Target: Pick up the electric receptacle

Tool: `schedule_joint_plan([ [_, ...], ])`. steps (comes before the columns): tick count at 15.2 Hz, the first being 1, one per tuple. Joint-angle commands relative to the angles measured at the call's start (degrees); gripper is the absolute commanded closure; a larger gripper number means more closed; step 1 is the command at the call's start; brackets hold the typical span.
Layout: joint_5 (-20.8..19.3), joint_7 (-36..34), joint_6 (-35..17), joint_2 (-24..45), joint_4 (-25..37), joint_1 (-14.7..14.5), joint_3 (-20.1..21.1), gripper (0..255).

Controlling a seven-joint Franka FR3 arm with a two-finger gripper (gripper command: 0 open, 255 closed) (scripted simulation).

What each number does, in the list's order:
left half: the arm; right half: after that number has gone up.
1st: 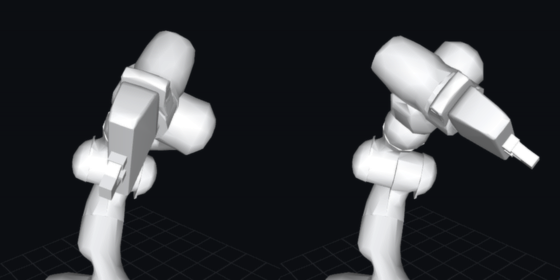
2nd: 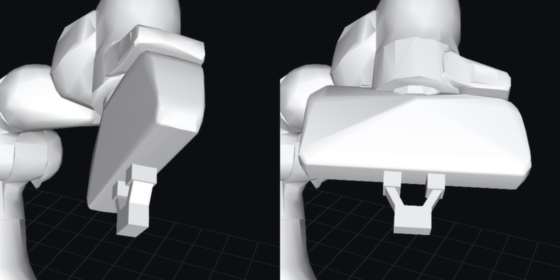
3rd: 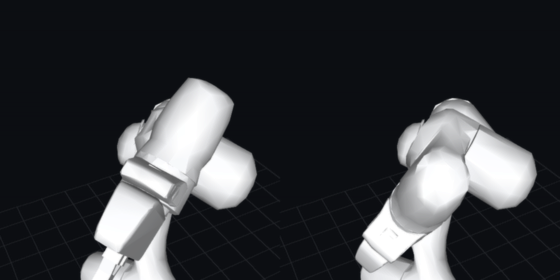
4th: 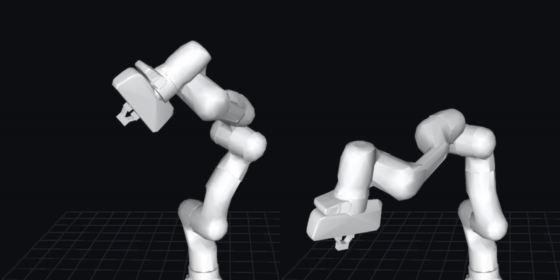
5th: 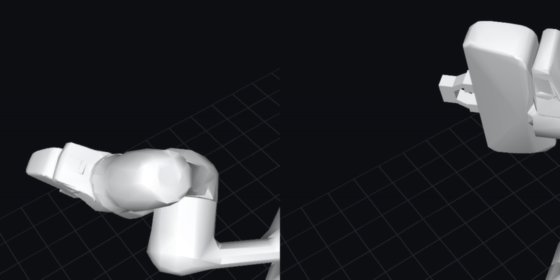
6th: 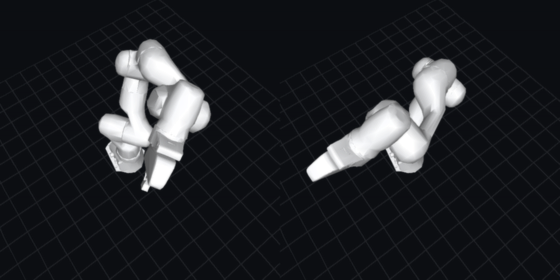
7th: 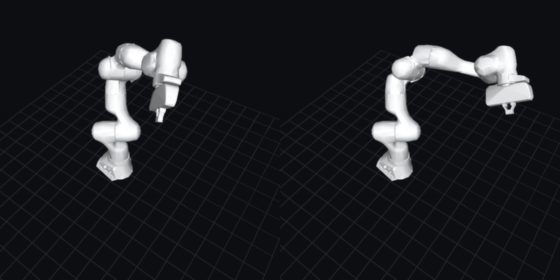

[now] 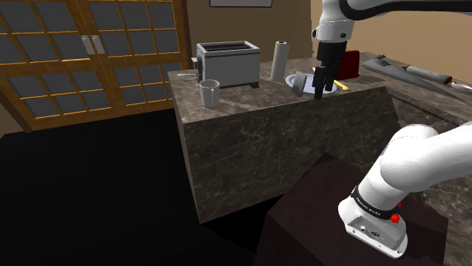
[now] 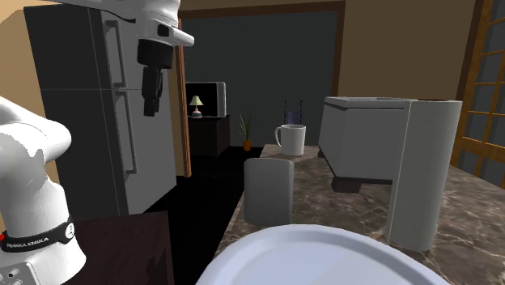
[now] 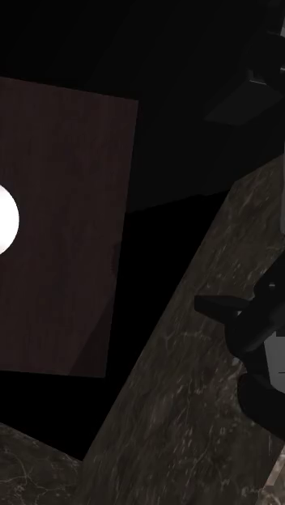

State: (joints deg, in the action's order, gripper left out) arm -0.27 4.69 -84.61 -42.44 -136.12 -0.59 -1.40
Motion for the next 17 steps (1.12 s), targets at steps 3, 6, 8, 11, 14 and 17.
schedule_joint_plan([
  [3,-0.9,0.0,-2.6,2.9,1.3,1.2,-1.2,0],
  [6,-2.1,-0.2,-6.2,7.4,3.6,2.8,-3.0,0],
  [8,-2.7,-0.2,-8.4,10.4,5.4,3.8,-4.2,0],
  [11,-3.3,-0.3,-11.4,14.9,8.4,5.1,-6.0,0],
  [14,-3.6,-0.3,-14.1,19.5,11.8,6.4,-7.9,0],
  [17,-3.5,-0.3,-16.3,24.0,15.6,7.6,-9.8,0],
])
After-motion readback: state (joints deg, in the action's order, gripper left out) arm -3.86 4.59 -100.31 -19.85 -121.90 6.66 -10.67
